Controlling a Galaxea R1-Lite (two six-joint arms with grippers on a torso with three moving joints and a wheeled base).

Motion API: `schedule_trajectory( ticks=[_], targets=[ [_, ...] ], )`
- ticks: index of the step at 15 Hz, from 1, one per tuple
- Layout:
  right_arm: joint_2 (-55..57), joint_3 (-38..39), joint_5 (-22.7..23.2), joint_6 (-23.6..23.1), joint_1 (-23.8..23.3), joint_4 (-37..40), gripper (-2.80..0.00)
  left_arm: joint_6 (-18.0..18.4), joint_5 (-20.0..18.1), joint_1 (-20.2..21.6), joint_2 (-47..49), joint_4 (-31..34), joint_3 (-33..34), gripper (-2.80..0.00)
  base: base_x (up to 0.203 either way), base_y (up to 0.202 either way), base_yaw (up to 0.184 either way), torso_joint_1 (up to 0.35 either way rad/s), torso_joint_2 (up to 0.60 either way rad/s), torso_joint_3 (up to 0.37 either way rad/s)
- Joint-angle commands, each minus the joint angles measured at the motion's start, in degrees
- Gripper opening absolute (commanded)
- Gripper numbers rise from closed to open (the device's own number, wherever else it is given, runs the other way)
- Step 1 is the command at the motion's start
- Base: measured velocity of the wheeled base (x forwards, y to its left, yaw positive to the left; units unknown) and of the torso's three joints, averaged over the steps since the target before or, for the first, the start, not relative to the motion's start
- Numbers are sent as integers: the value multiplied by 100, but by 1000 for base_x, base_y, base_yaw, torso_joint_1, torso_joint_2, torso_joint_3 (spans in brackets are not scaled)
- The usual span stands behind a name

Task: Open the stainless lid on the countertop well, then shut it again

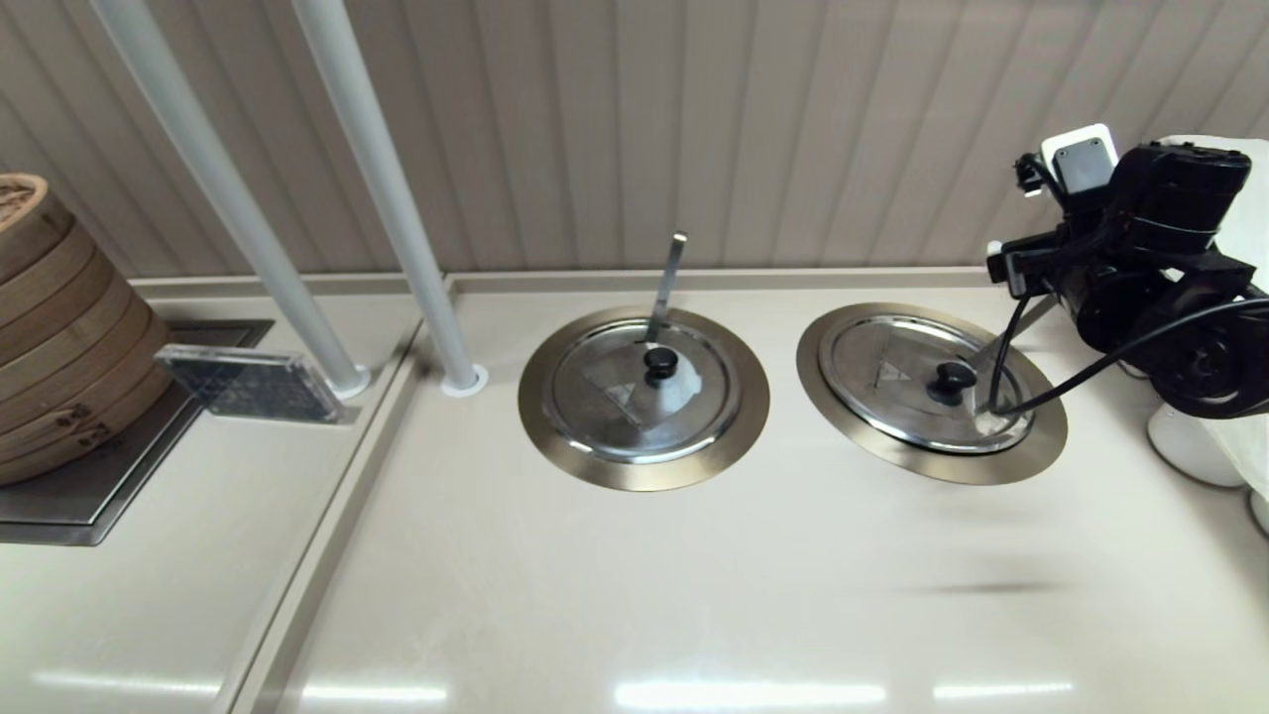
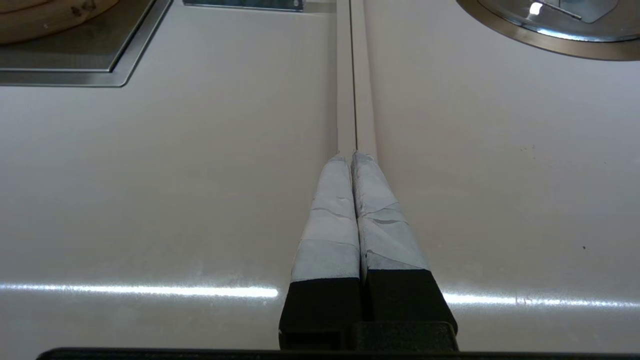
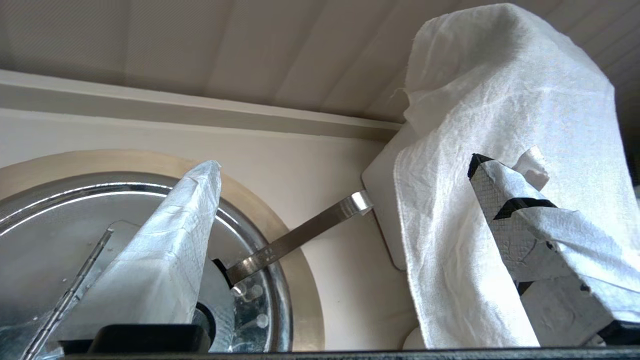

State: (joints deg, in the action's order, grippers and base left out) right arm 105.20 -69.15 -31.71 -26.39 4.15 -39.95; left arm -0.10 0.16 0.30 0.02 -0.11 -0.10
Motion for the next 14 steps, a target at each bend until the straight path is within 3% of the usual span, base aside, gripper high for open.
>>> schedule_trajectory(
  ticks=[1,4,6,7,9,11,12,14],
  targets=[
    [1,-182,3,116,-109,184,0,1,2,5,6,2,1,-280,0,0,0,0,0,0],
    [-40,-806,78,891,-347,1663,0,1,2,5,6,2,1,-280,0,0,0,0,0,0],
    [-96,-1547,505,1502,-996,2861,0,1,2,5,6,2,1,-280,0,0,0,0,0,0],
    [-115,-1831,1090,1735,-1421,3355,0,1,2,5,6,2,1,-280,0,0,0,0,0,0],
    [-106,-2417,2912,2185,-2277,4306,0,1,2,5,6,2,1,-280,0,0,0,0,0,0],
    [-123,-2709,4263,2423,-2804,4956,0,1,2,5,6,2,1,-280,0,0,0,0,0,0],
    [-296,-2710,4511,2467,-2873,5125,-280,1,2,5,6,2,1,-280,0,0,0,0,0,0],
    [-933,-2498,4764,2485,-2899,5321,-280,1,2,5,6,2,1,-280,0,0,0,0,0,0]
  ],
)
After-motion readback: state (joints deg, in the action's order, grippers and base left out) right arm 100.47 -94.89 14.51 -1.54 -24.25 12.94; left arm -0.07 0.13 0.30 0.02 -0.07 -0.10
